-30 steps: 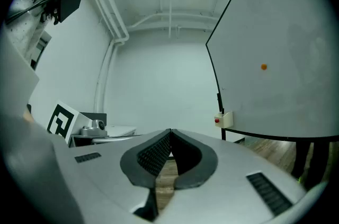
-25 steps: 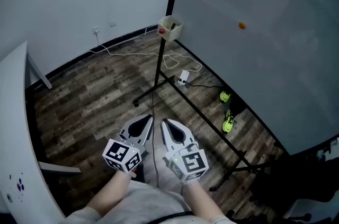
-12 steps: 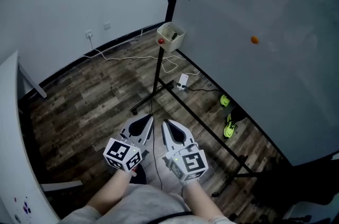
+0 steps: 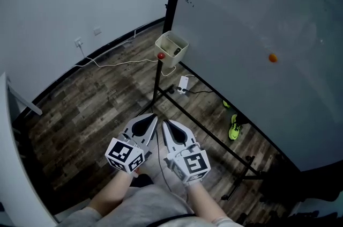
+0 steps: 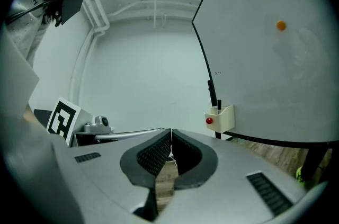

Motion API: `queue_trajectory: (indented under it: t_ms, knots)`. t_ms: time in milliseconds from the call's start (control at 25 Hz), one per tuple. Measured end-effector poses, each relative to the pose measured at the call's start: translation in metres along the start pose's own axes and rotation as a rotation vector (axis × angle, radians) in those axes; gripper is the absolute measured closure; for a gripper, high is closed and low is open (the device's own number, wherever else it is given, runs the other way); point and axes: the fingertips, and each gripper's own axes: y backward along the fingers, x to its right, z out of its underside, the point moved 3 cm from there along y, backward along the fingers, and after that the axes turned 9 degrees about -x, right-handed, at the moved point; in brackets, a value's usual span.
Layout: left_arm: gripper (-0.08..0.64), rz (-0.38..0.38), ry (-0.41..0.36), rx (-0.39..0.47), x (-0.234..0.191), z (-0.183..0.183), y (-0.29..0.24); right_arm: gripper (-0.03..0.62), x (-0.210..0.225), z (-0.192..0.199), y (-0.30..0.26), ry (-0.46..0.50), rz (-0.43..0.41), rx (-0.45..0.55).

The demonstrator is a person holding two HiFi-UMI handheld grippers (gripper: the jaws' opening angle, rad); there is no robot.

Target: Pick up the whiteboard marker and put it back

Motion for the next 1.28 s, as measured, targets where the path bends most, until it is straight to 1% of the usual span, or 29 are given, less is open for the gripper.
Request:
queue_trajectory:
  t_ms: [240, 400, 480, 600, 920, 1280]
  knots:
    - [0.549, 0.035, -0.001, -0.012, -0.047, -0.011, -0.023, 0.572, 0.013, -0.01, -0.051, -0.015, 0.021, 0.016]
    - [0.549, 0.055, 0.005, -0.011, -0.067, -0.012, -0.03, 0.572, 0.018, -0.008, -0.072, -0.014, 0.044, -0.016]
    - [0.549, 0.054, 0.012, -0.008, -0.075, -0.013, -0.033, 0.572, 0.02, -0.005, -0.079, -0.019, 0.051, -0.04]
    - [0.549, 0.05, 0.022, -0.007, -0.084, -0.012, -0.039, 0.572, 0.024, -0.011, -0.087, 0.001, 0.053, -0.021]
    - [0.549, 0.049, 0.034, -0.006, -0.097, -0.013, -0.057, 0.572, 0.04, -0.017, -0.104, 0.009, 0.047, -0.01]
    - [0.549, 0.014, 0.042, 0.004, -0.126, -0.027, -0.1, 0.572, 0.076, -0.028, -0.138, 0.059, 0.021, -0.036]
